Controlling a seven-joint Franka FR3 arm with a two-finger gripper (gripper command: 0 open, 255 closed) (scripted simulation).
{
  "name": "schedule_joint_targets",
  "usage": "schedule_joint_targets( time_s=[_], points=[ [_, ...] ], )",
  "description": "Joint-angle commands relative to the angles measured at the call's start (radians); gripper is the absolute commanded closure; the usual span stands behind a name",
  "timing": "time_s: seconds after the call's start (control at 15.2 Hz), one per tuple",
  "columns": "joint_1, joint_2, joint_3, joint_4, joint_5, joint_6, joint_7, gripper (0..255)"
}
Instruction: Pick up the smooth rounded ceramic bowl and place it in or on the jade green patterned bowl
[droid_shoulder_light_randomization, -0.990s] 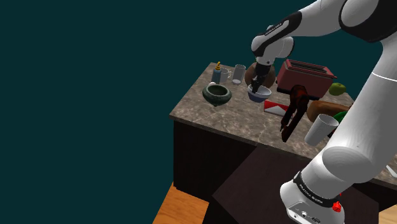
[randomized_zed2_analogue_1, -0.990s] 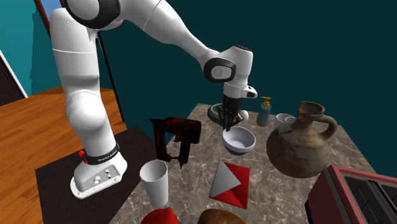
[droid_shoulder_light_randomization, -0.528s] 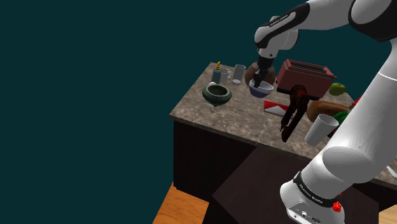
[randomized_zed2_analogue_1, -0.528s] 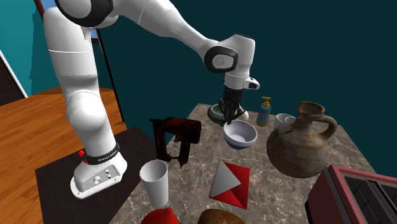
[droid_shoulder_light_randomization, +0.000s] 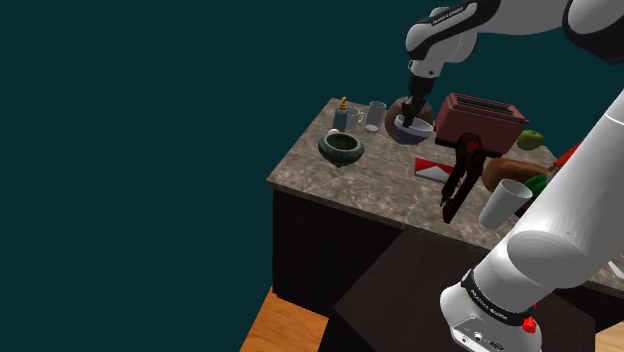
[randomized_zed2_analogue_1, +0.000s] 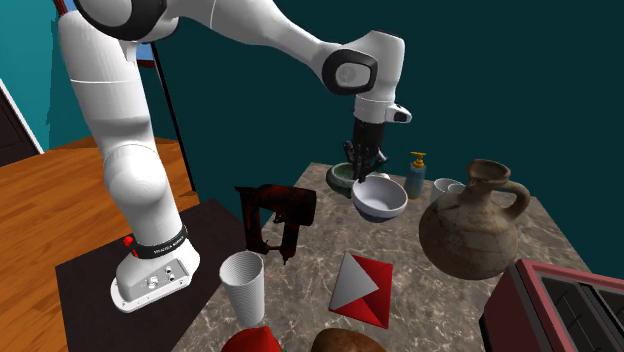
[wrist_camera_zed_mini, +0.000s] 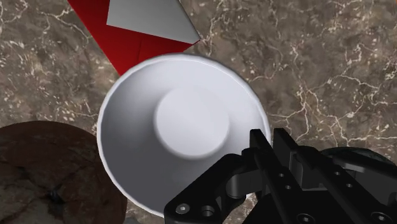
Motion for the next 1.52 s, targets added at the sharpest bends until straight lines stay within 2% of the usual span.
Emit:
schedule_joint_targets(
  time_s=[0.0,0.53,0.99,1.45],
  points=[
    [0.001,-0.012,0.0,0.015,-0.007,-0.026,0.005,255],
    [0.004,-0.042,0.0,0.085,-0.022,-0.121,0.017,255],
    [0.083,-0.018,0.076,0.156,-0.004,-0.167,0.168,255],
    [0.156,0.054,0.142,0.287,0.026,-0.225,0.304,255]
  ],
)
